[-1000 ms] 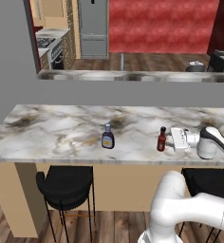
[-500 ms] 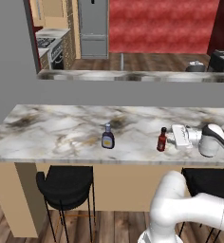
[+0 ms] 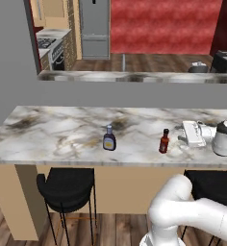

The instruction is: The dining table condiment station is running low on condiment bottle. Refill the condiment station by opening the cabinet and taking the condiment bottle from the cabinet and placing it on the dining table.

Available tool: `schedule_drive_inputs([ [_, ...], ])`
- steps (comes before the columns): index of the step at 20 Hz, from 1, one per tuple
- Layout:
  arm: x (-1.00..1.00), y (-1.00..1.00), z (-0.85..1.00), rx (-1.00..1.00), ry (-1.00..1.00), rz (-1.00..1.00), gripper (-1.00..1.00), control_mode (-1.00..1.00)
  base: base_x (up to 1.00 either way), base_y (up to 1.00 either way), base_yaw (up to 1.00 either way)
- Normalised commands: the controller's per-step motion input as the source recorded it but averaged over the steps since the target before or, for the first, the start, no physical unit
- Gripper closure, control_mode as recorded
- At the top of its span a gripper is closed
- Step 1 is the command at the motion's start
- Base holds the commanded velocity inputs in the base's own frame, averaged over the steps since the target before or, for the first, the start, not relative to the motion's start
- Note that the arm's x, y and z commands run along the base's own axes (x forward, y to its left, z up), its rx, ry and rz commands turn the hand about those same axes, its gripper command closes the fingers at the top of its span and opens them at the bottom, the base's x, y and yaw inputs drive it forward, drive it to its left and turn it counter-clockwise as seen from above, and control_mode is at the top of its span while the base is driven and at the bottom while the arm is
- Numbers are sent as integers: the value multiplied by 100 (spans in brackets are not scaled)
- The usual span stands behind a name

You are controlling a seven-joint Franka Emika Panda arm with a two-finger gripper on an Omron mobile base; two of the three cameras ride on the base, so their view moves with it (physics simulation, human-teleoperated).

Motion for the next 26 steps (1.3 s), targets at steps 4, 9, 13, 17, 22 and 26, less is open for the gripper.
schedule_drive_inputs([
  [4,-30,22,87,-8,-1,-14,-100,-100,0,0,0],
  [9,-26,34,85,-13,-1,-15,-100,-100,0,0,0],
  [13,-13,49,59,-15,0,-12,-100,-100,0,0,0],
  [17,-1,61,24,-16,4,-11,-100,-100,0,0,0],
  [22,0,75,12,-18,10,-8,-100,-100,0,0,0],
  [26,0,74,12,-18,10,-8,-100,-100,0,0,0],
])
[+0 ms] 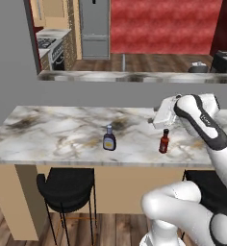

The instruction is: The dining table condiment station is running low on condiment bottle. Refill the condiment station by opening the cabinet and taking the condiment bottle from the cabinet and placing it on the dining table.

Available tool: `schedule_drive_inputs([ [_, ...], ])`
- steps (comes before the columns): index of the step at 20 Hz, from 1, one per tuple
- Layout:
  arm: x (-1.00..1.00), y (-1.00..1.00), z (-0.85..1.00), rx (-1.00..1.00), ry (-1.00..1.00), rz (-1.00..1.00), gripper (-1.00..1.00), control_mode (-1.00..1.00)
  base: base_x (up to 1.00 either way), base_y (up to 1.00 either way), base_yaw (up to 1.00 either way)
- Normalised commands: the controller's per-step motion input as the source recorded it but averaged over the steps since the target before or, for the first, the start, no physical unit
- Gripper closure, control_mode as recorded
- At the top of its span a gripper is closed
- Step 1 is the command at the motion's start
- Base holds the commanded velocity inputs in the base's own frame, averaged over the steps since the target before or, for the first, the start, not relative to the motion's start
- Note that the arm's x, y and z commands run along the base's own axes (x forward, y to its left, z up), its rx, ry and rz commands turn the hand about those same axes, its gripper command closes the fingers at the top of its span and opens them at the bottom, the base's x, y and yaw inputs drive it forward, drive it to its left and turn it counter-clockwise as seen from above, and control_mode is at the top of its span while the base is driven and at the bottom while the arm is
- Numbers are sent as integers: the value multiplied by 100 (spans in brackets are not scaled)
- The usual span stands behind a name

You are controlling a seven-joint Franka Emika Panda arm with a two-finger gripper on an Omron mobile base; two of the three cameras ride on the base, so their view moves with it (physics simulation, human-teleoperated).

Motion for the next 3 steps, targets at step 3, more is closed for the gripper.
schedule_drive_inputs([
  [3,0,66,7,-17,7,-7,-100,-100,0,0,0],
])
